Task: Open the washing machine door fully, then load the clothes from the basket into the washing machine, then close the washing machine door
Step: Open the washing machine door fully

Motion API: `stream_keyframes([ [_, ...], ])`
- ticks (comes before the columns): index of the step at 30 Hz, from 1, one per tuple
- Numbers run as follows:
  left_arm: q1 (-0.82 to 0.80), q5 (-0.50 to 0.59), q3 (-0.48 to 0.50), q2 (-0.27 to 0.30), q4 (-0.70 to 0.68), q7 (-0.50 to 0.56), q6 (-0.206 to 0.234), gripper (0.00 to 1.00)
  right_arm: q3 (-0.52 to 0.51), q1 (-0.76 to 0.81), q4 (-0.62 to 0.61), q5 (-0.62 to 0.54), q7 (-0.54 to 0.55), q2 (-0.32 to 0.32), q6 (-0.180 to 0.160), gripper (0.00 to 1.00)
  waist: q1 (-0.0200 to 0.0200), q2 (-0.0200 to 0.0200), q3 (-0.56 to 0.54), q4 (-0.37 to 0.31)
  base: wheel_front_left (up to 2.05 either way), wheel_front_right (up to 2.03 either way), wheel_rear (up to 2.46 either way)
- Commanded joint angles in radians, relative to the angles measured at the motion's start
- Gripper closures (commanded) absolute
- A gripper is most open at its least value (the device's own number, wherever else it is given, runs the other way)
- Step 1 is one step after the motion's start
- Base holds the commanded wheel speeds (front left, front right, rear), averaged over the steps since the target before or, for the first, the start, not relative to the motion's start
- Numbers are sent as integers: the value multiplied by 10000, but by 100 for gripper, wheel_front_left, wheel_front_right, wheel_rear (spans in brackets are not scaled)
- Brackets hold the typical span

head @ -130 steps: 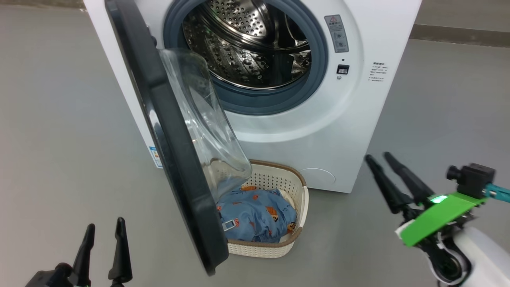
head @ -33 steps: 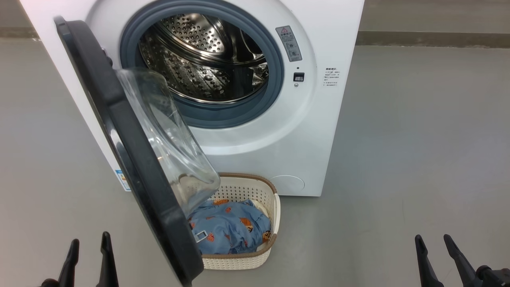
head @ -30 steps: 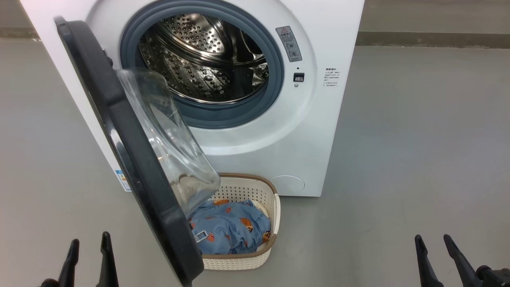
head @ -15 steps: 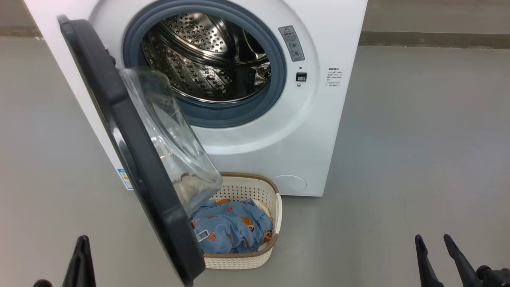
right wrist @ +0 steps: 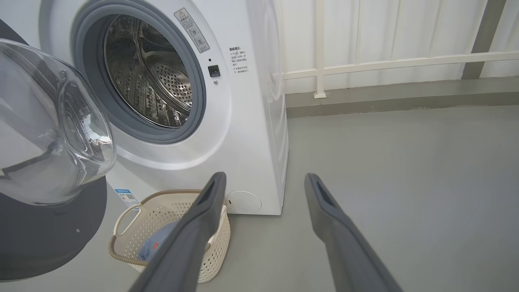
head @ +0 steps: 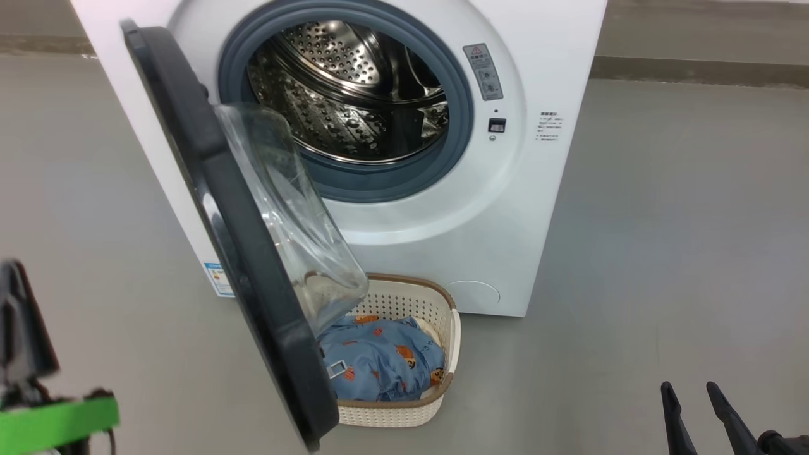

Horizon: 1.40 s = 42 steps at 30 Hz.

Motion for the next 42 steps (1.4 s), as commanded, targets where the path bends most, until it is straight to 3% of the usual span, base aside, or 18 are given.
stream_keyframes([
  [1,-731,205,262,469,-560,-27,-14,100,144,-90,-246,-164,-120,-86,16,0,0,-1,-62,129,0,0,0],
  [7,-2035,359,-514,556,-2300,1234,218,100,96,-24,-252,-172,-120,73,16,0,0,-1,-124,357,0,0,0],
  [11,-2280,197,-2002,149,-3295,2201,349,100,56,-9,-258,-147,-120,149,16,0,0,-1,-72,510,0,0,0],
  [15,-1821,-296,-3755,-69,-3594,2722,922,100,87,-23,-248,-143,-120,197,16,0,0,-1,-3,604,0,0,0],
  [23,-912,-1096,-5873,-107,-2998,2844,1941,100,85,-46,-217,-139,-120,141,16,0,0,-1,155,816,0,0,0],
  [42,-481,-1806,-7464,-109,-903,3094,2409,100,253,-140,-147,-101,-120,33,16,0,0,-1,421,1043,0,0,0],
])
